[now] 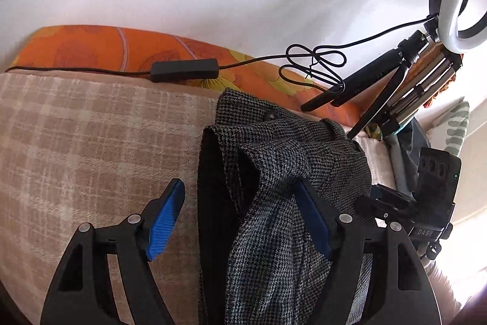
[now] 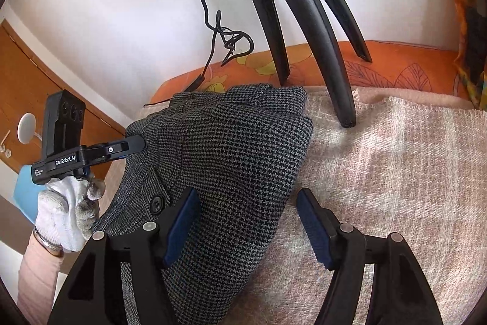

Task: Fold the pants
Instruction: 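Grasp the folded grey pants with the right gripper while the left gripper grasps beside it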

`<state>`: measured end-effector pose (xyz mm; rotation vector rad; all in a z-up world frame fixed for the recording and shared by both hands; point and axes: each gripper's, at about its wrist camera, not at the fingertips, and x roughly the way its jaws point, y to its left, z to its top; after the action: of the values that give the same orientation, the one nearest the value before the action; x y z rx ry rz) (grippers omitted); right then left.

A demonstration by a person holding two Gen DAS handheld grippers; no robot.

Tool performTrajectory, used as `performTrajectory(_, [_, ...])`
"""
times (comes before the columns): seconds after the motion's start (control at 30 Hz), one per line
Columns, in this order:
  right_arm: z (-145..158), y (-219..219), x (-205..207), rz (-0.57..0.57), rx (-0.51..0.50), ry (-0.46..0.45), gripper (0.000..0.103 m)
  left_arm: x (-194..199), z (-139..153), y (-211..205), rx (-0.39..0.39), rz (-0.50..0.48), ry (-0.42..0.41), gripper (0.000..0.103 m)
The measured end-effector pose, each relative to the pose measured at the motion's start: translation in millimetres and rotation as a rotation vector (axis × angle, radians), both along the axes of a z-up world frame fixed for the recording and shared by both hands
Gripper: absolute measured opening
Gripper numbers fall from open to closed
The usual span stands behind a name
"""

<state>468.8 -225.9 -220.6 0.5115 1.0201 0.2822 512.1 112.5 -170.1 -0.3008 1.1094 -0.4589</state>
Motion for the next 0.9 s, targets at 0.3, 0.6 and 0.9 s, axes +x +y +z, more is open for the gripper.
performTrajectory(0.3, [-6.2, 13.6, 23.1, 0.014, -0.001, -0.036, 0.070, 12.7, -12.3, -9.5, -0.024, -0.018, -0.020, 0.075])
performTrajectory(0.6, [-7.1, 36.7, 32.7, 0.032, -0.064, -0.075, 0.028, 10.5, -8.8, -35.3, -0.028, -0.045, -0.091, 0.033])
performTrajectory(0.9, [34.8, 75.4, 17.9, 0.085, -0.279, -0.228, 0.019, -21.3, 25.0, -43.2, -0.002, -0.020, -0.240, 0.021])
